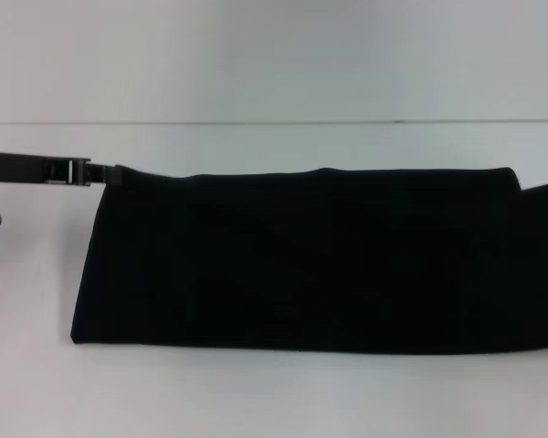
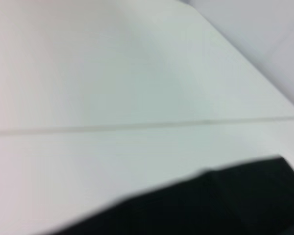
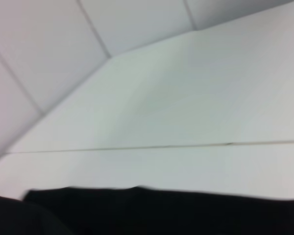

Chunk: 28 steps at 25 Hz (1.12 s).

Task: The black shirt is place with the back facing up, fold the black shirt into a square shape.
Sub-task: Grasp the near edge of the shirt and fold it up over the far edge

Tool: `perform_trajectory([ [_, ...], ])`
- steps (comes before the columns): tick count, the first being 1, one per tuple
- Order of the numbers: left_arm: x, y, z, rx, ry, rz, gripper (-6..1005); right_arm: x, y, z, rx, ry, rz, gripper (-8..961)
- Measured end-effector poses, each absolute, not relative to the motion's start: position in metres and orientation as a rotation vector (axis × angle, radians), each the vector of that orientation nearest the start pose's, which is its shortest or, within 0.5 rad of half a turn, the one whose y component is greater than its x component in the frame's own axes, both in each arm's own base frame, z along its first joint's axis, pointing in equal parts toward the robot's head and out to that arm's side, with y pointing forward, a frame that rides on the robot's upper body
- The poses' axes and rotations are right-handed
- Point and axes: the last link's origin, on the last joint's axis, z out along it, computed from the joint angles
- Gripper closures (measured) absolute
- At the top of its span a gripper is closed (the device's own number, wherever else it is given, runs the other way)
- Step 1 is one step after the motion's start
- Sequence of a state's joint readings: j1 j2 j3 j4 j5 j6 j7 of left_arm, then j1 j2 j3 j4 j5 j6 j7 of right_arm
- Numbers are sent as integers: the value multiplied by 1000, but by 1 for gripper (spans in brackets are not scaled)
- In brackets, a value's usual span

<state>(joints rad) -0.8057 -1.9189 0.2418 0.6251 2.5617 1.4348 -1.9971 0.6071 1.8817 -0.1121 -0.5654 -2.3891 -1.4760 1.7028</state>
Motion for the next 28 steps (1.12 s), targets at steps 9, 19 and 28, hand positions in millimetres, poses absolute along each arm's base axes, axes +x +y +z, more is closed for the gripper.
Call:
perform_trajectory([
  [9,-277,444,57,-2177,-1232,-287,997,319,426,61,-2090,1175,427,878],
  [19,-270,456,46,-2133,-1162,-218,997,292,457,36,-2047,1080,325,872],
  [28,-268,464,64,-2077,-1146,-239,997,277,470,48,-2056,1026,343,867],
])
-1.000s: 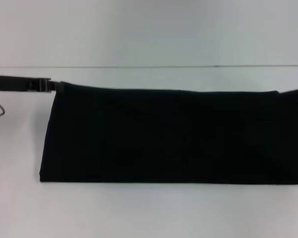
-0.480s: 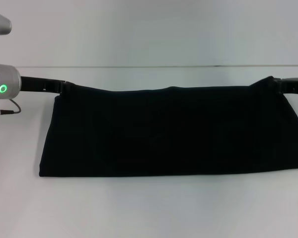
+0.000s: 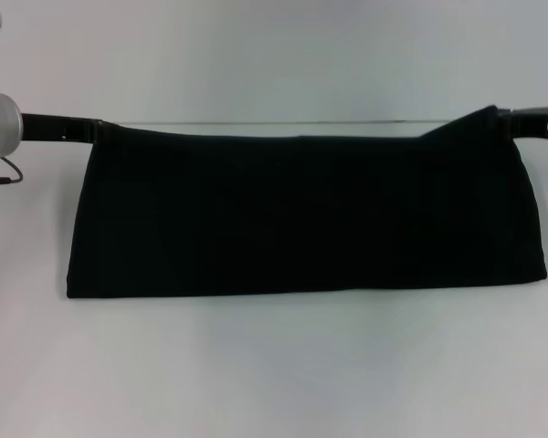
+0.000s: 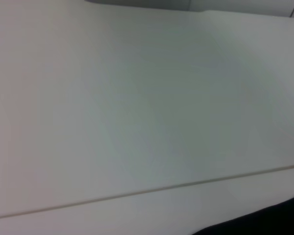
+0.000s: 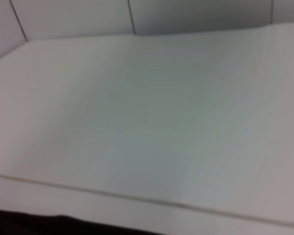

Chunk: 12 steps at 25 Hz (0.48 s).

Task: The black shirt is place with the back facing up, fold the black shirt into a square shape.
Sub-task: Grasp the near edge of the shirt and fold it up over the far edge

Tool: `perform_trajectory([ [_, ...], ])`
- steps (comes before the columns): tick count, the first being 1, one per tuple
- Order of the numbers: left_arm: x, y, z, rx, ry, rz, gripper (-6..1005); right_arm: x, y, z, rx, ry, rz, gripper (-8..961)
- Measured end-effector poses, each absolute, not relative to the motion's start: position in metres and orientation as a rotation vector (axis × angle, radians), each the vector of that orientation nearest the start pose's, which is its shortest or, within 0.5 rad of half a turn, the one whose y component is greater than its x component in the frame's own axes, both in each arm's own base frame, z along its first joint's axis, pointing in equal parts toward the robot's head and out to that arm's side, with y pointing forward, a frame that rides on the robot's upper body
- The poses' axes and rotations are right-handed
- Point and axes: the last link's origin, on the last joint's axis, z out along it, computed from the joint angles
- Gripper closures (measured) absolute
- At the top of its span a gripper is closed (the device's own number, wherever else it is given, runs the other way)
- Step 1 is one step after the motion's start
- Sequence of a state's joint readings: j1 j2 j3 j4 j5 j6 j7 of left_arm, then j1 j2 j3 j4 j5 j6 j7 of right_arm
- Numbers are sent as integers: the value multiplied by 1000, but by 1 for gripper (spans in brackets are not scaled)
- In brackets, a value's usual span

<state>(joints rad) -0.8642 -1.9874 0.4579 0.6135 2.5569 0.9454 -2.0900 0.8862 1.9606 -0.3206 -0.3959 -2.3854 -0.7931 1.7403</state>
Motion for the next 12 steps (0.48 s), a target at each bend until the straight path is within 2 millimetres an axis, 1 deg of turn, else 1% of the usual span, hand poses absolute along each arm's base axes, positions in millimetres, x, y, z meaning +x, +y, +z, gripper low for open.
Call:
perform_trajectory([
  [9,-258,464,81,-2084,-1137,-263,997,260,478,67,-2049,996,434,861],
  [12,-256,466,82,-2080,-1132,-266,996,259,479,68,-2051,993,422,860],
])
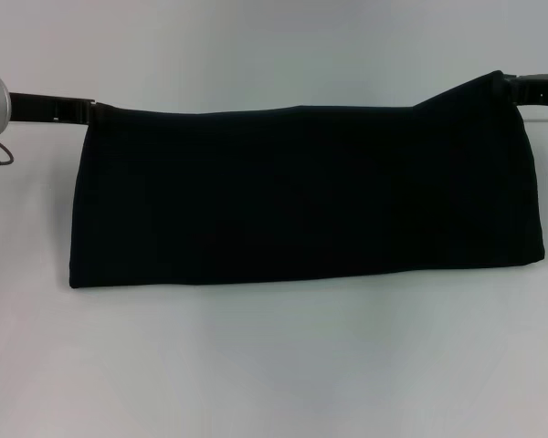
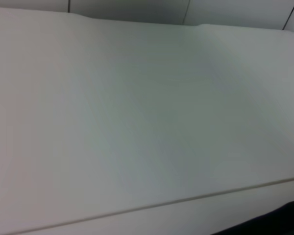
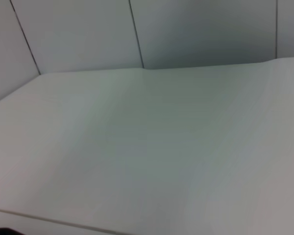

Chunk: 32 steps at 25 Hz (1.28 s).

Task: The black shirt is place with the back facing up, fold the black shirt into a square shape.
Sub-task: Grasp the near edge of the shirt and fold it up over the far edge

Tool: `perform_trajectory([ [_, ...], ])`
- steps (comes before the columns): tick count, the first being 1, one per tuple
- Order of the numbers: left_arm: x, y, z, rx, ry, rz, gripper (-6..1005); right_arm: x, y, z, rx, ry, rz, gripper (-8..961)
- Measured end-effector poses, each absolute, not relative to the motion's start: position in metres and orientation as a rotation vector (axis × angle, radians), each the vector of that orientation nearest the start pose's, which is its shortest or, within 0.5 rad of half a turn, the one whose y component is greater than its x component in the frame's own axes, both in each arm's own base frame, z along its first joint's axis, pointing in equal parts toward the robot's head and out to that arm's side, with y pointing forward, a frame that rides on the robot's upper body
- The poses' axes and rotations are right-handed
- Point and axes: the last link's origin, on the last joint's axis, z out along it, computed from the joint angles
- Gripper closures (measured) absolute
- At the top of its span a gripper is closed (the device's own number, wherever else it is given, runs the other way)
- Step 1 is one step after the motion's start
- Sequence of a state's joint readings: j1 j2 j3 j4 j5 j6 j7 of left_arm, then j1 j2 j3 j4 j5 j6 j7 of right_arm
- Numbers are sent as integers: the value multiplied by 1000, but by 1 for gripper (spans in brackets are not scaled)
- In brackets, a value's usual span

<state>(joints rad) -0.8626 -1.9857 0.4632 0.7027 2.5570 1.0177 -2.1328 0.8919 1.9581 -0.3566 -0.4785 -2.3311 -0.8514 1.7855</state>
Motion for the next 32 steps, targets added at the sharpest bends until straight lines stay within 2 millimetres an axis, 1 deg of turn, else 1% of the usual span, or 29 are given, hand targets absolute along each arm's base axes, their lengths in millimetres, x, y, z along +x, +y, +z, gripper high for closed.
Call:
perform_trajectory([
  [3,-257,468,79,-2067,-1122,-263,996,261,480,65,-2032,1000,404,858],
  [11,-256,478,56,-2009,-1101,-303,997,266,485,51,-1961,1002,350,853],
  [18,-259,481,46,-1972,-1084,-295,997,265,488,40,-1932,984,339,849],
  [25,-259,479,38,-1970,-1093,-299,996,264,489,38,-1923,978,342,845],
  [28,-258,479,34,-1961,-1087,-298,966,263,489,37,-1934,967,327,843],
  [31,-261,480,30,-1917,-1081,-291,937,265,490,40,-1910,955,308,841],
  [32,-263,480,29,-1900,-1083,-288,904,266,490,41,-1902,953,303,841],
])
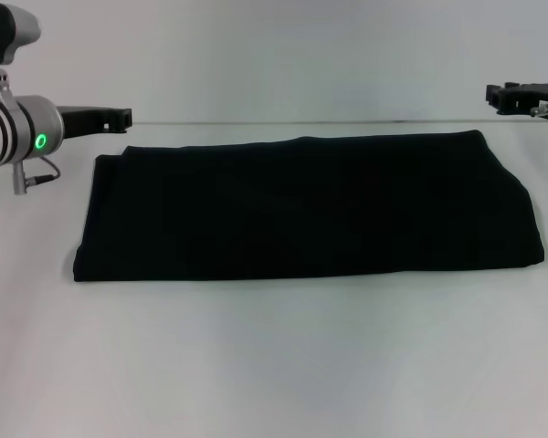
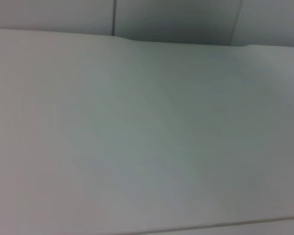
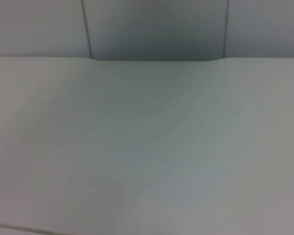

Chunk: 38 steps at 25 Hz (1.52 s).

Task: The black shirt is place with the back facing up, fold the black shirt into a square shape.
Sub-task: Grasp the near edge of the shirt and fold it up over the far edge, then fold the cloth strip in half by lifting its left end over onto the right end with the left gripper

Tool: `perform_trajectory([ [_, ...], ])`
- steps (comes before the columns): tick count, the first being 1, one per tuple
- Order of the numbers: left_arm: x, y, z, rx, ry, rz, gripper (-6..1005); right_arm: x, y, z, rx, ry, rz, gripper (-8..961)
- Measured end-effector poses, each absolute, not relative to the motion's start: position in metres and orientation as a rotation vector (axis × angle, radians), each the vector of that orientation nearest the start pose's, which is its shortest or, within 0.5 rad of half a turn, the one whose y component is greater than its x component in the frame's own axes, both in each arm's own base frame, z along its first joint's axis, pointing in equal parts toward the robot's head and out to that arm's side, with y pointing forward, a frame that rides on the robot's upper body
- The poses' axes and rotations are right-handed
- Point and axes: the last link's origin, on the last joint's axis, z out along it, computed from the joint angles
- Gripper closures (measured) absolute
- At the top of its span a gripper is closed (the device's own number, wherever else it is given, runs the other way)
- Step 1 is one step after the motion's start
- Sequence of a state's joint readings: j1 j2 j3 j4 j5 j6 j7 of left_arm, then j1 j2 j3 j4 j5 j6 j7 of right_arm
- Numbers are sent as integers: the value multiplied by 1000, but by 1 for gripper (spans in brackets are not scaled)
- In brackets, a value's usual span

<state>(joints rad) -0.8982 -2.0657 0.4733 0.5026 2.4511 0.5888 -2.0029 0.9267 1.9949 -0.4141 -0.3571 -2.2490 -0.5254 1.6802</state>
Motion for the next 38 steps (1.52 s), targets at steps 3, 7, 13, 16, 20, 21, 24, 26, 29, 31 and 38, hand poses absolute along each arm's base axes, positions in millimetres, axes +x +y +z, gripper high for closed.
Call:
perform_trajectory([
  [3,-269,477,24,-1850,-1110,-296,805,270,491,46,-1881,957,302,761],
  [7,-270,475,25,-1844,-1124,-319,500,273,489,59,-1880,1005,362,604],
  [13,-267,446,45,-2030,-1281,-430,370,283,465,82,-1978,1163,501,282],
  [16,-267,431,56,-2098,-1335,-459,305,287,446,89,-2050,1228,559,230],
  [20,-271,403,69,-2195,-1448,-516,182,288,417,91,-2168,1291,646,162],
  [21,-275,396,71,-2205,-1485,-524,142,289,410,92,-2192,1304,669,145],
  [24,-285,380,74,-2200,-1583,-542,62,292,394,89,-2239,1329,726,149],
  [26,-290,371,75,-2195,-1638,-552,62,294,388,85,-2258,1343,737,151],
  [29,-291,359,74,-2216,-1721,-556,63,293,382,77,-2297,1344,739,151],
  [31,-291,354,71,-2219,-1781,-552,63,291,381,73,-2319,1338,735,151],
  [38,-300,343,44,-2130,-2056,-497,64,284,389,64,-2322,1297,722,152],
])
